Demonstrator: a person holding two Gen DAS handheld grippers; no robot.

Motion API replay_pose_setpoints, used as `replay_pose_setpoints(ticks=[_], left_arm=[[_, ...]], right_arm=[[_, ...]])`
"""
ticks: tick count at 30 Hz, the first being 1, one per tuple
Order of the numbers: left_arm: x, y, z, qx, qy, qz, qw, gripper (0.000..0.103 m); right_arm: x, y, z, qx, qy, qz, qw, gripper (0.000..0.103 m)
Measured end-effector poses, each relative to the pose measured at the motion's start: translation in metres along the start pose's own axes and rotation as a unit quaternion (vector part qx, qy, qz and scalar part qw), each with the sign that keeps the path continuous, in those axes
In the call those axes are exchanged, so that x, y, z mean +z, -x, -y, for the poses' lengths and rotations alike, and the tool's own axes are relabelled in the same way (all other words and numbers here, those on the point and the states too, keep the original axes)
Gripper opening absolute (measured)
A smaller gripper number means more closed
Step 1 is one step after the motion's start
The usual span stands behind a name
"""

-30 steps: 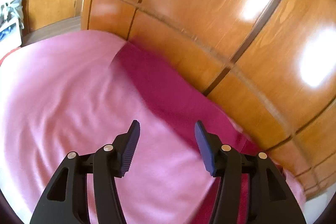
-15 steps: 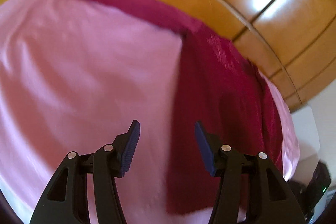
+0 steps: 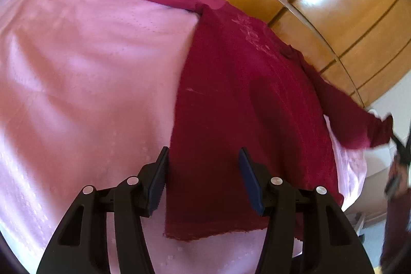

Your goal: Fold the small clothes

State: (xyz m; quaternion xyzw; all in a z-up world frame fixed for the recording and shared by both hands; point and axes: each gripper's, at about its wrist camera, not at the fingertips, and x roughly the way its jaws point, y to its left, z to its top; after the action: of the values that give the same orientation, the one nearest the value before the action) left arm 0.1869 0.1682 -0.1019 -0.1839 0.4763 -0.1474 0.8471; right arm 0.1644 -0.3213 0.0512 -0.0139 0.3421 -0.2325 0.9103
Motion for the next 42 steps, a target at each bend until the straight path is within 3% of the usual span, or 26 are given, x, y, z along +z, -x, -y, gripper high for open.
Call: replay_pose_setpoints(ticks=[1, 2, 3, 4, 5, 7, 10, 11, 14, 17, 20, 21, 25, 28, 32, 35, 38, 41, 42], left_arm=[[0.000, -0.001, 0.002, 0.001, -0.003, 0.000, 1.0000, 0.053], [-0.001, -0.001, 0.003, 0.001, -0.004, -0.001, 1.0000, 0.053], [-0.002, -0.001, 0.004, 0.001, -0.004, -0.002, 1.0000, 0.053], [-0.002, -0.001, 0.004, 0.001, -0.004, -0.004, 1.0000, 0.052], [-0.002, -0.001, 0.004, 0.002, -0.006, -0.005, 1.0000, 0.049], [-0.001, -0.004, 0.002, 0.004, -0.007, -0.010, 0.9999, 0.045], [0.000, -0.007, 0.003, 0.004, -0.016, -0.017, 0.9997, 0.036], [-0.001, -0.007, 0.004, 0.002, -0.020, -0.019, 0.9996, 0.031], [0.000, -0.010, 0.010, 0.000, -0.035, -0.020, 0.9992, 0.019], [0.001, -0.011, 0.017, 0.002, -0.047, -0.016, 0.9988, 0.011], [0.002, -0.005, 0.021, -0.004, -0.049, -0.004, 0.9988, 0.009], [0.003, -0.001, 0.022, -0.007, -0.049, 0.001, 0.9988, 0.009], [0.009, 0.028, 0.026, -0.031, -0.043, 0.030, 0.9981, 0.008], [0.013, 0.056, 0.030, -0.056, -0.040, 0.049, 0.9964, 0.008], [0.001, 0.086, 0.038, -0.090, -0.045, 0.044, 0.9940, 0.008], [-0.022, 0.088, 0.040, -0.094, -0.046, 0.023, 0.9942, 0.008], [-0.042, 0.068, 0.033, -0.079, -0.032, -0.022, 0.9962, 0.008], [-0.055, 0.051, 0.017, -0.045, -0.009, -0.048, 0.9978, 0.008], [-0.057, 0.051, 0.011, -0.026, 0.001, -0.047, 0.9985, 0.008]], right_arm=[[0.008, -0.008, 0.008, -0.018, -0.018, 0.005, 1.000, 0.015], [0.017, -0.020, 0.023, -0.028, -0.046, 0.006, 0.999, 0.034], [0.023, -0.025, 0.036, -0.025, -0.067, 0.005, 0.997, 0.091], [0.025, -0.027, 0.041, -0.017, -0.091, 0.012, 0.996, 0.099], [0.022, -0.023, 0.045, 0.000, -0.113, 0.027, 0.993, 0.099], [0.007, -0.019, 0.041, 0.038, -0.114, 0.007, 0.993, 0.099], [-0.036, -0.016, 0.013, 0.162, -0.104, -0.060, 0.979, 0.098], [-0.061, -0.010, -0.010, 0.212, -0.099, -0.091, 0.968, 0.097], [-0.114, -0.002, -0.059, 0.304, -0.081, -0.156, 0.936, 0.087], [-0.150, 0.001, -0.111, 0.362, -0.052, -0.205, 0.908, 0.079], [-0.162, 0.005, -0.140, 0.356, -0.027, -0.207, 0.911, 0.037], [-0.161, 0.006, -0.141, 0.360, -0.024, -0.207, 0.909, 0.010], [-0.142, 0.019, -0.131, 0.362, -0.005, -0.174, 0.916, 0.008], [-0.122, 0.047, -0.099, 0.356, -0.005, -0.126, 0.926, 0.008], [-0.110, 0.076, -0.049, 0.325, 0.010, -0.087, 0.942, 0.008], [-0.121, 0.068, -0.039, 0.313, 0.006, -0.108, 0.944, 0.008], [-0.149, 0.048, -0.042, 0.320, 0.006, -0.159, 0.934, 0.008], [-0.173, 0.030, -0.060, 0.329, 0.025, -0.203, 0.922, 0.009], [-0.179, 0.027, -0.065, 0.328, 0.029, -0.212, 0.920, 0.016]])
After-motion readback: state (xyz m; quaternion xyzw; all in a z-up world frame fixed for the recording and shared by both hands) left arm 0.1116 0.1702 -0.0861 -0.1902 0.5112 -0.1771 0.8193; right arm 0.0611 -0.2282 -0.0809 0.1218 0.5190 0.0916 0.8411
